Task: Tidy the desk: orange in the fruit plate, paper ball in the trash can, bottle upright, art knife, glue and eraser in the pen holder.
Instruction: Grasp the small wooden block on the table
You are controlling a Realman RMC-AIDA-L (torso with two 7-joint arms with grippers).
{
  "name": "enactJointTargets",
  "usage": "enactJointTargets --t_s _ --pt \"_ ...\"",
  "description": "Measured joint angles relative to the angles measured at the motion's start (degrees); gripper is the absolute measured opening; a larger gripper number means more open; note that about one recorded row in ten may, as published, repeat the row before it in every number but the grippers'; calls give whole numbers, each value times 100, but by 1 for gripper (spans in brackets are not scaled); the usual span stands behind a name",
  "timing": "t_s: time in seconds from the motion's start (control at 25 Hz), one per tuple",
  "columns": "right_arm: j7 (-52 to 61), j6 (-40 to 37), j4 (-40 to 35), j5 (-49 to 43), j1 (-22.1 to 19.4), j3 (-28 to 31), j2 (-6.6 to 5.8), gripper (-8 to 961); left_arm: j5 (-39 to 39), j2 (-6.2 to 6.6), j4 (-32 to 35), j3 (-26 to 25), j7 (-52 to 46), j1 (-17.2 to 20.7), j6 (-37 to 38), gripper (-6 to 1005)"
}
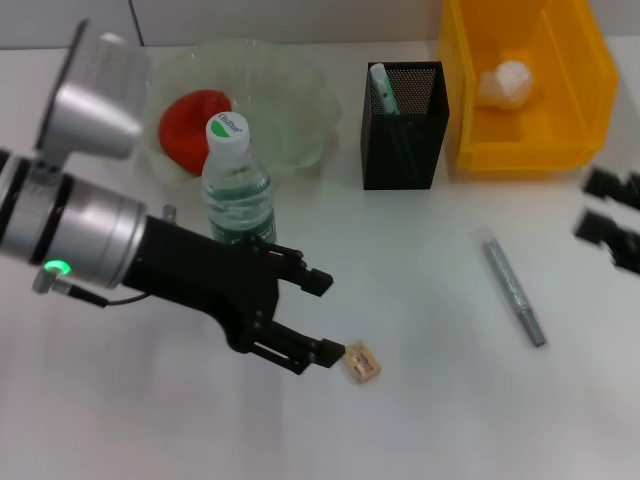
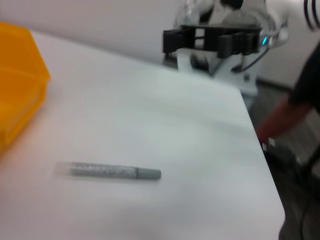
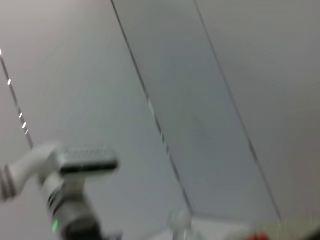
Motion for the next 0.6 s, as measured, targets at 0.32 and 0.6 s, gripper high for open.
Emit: enactJointTargets --t_s 0.32,0.6 --pt "207 -945 -220 -2630 -197 1914 -104 667 539 -42 1103 1245 -1047 -566 -274 826" --pt "212 -970 -233 -3551 -156 1949 -94 666 1068 -62 1214 2162 -990 -680 -1167 825"
